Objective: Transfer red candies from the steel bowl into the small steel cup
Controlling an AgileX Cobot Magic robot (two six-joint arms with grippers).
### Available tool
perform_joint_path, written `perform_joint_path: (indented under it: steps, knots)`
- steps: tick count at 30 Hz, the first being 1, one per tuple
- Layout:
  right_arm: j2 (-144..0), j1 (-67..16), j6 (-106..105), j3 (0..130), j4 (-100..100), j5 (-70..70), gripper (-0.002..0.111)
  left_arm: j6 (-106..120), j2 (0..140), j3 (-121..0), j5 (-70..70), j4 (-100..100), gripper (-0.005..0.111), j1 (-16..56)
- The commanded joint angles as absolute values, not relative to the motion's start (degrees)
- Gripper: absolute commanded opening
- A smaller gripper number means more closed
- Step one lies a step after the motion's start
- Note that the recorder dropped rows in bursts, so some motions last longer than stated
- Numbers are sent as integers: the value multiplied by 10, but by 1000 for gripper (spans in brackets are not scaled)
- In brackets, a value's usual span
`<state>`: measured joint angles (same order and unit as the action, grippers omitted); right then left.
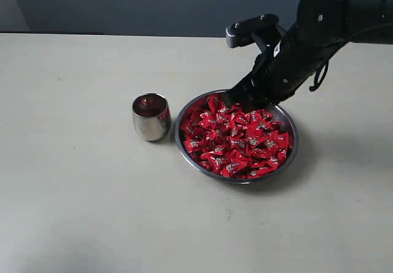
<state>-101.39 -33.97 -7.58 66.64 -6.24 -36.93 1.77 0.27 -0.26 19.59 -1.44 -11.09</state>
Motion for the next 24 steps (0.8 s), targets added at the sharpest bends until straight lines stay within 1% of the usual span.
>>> perform_joint_path:
  steps: [1, 7, 12, 15, 17, 24]
  knots:
    - [-1010, -337, -43, 648, -44, -340, 35, 17, 0, 0, 191, -16, 0, -107]
    - [-1012, -337, 16, 653, -38, -323, 35, 17, 0, 0, 191, -16, 0, -107]
    - [-1049, -337, 88, 697, 12, -380, 35, 17, 0, 0, 191, -16, 0, -107]
    - [-1080, -337, 169, 743, 44, -445, 35, 17, 0, 0, 191, -16, 0, -107]
    - [-1097, -337, 187, 769, 51, -480, 35, 17, 0, 0, 191, -16, 0, -107]
    - [-1118, -337, 203, 793, 49, -493, 35, 17, 0, 0, 191, -16, 0, -107]
